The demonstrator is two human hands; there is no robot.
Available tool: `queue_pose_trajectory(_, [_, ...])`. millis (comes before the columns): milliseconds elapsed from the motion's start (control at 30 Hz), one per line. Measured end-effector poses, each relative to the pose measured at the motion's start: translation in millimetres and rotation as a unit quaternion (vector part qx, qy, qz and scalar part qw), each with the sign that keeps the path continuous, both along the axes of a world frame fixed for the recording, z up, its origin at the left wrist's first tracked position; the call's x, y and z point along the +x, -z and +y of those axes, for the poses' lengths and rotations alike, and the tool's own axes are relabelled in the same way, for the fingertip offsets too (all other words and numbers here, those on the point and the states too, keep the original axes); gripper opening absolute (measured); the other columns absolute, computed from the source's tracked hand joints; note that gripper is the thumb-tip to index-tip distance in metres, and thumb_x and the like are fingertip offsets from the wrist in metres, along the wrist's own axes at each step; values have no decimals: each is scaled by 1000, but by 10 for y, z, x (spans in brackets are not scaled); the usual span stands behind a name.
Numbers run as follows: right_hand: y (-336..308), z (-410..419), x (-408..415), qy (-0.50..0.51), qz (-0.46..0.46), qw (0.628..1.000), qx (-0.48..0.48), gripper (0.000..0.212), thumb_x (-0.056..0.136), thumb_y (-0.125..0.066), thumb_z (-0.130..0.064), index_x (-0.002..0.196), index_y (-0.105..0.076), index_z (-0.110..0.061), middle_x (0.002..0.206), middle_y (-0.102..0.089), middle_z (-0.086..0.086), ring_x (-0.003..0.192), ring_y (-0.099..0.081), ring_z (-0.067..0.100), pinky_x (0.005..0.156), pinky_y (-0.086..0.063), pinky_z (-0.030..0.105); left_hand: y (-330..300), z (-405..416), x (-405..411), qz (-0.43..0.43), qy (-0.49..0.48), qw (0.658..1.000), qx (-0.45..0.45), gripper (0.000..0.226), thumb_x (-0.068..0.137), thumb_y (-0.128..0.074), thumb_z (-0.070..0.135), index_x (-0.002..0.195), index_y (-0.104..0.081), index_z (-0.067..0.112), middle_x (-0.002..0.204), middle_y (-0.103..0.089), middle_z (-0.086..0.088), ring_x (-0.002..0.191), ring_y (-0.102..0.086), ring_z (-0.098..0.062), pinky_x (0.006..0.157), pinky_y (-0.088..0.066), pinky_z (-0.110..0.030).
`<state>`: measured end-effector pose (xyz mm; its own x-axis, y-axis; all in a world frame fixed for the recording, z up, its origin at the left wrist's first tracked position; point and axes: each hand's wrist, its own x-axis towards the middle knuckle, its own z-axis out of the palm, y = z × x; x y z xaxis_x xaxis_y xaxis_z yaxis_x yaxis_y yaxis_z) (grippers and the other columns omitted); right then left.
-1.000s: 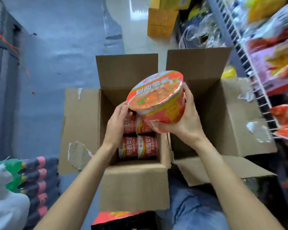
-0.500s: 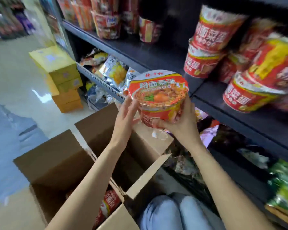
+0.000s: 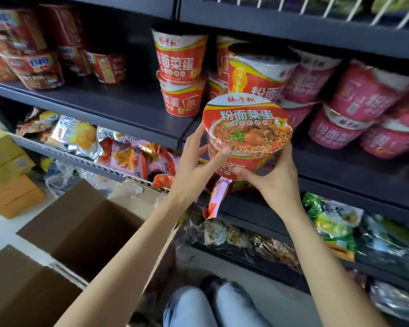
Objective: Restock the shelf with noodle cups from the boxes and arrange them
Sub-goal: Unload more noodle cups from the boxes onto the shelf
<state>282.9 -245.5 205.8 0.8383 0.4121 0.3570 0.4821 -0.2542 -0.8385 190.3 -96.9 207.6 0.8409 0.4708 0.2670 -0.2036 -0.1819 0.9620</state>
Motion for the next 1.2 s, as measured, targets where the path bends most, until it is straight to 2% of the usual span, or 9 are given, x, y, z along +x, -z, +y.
queue_pose_trajectory(67, [6,-289,122,37,-22,999,-9,106,56,-84,-54,142,-32,-24,136,-47,-5,123,-49,8,98,-44,17,-2,-254,179,8,15,1000,8,79,75,-60,64,144,-32,40,140,-39,13,127,-46,-5,104,-43,-34])
queue_pose_trajectory(200, [74,-687,447,122,-48,990,-51,100,66,-84,-40,147,-31,-15,136,-35,7,122,-39,7,94,-23,-4,23,-650,612,59,9,998,21,80,80,-59,64,147,-31,32,136,-37,5,119,-49,-7,102,-42,-28])
queue_pose_trajectory(333, [209,-735,722,167,-33,979,-111,88,87,-70,-21,153,-13,-13,140,-33,15,129,-40,27,103,-35,31,6,-849,980,99,3,994,52,49,97,-48,40,143,-41,22,128,-53,1,105,-58,-12,98,-47,-42])
queue_pose_trajectory(433, [272,-697,713,121,16,981,-151,89,91,-63,-17,153,1,-15,155,-21,9,135,-36,26,102,-36,31,14,-895,1057,119,57,991,-31,51,98,-50,34,146,-36,21,140,-51,3,119,-52,-11,106,-42,-38])
queue_pose_trajectory(633, [449,-681,132,94,-92,986,-98,45,91,-59,-10,134,-48,-9,133,-51,5,123,-49,21,98,-40,29,75,-706,498,79,-14,995,64,39,99,-48,29,138,-47,22,127,-60,8,112,-55,-4,91,-43,-18])
queue_pose_trajectory(733, [475,-350,-265,-29,-90,992,-85,26,91,-59,-8,117,-61,-11,110,-61,-6,102,-56,9,86,-42,22,232,-435,-140,63,-132,981,129,24,98,-48,27,115,-64,20,85,-71,12,72,-63,1,68,-47,-17])
queue_pose_trajectory(900, [797,596,-870,-306,-47,931,-193,18,92,-59,-19,108,-67,-18,97,-72,-4,87,-66,12,80,-53,32,786,127,-1414,192,-303,899,252,23,93,-50,37,96,-70,24,62,-65,12,57,-61,-2,59,-47,-23])
queue_pose_trajectory(1033, [1220,1351,-1510,-471,-71,833,-282,22,93,-55,-22,112,-66,-25,103,-71,-5,92,-65,11,81,-53,35,1429,477,-2506,360,-376,813,262,17,92,-57,34,102,-68,28,80,-64,12,73,-56,-6,63,-40,-22])
queue_pose_trajectory(1200, [1897,2137,-2366,-600,-124,711,-346,25,95,-50,-21,117,-62,-20,116,-65,-1,107,-60,19,87,-50,36,2324,688,-3760,543,-448,691,166,34,79,-70,20,114,-67,18,108,-63,-9,100,-53,-33,86,-46,-42])
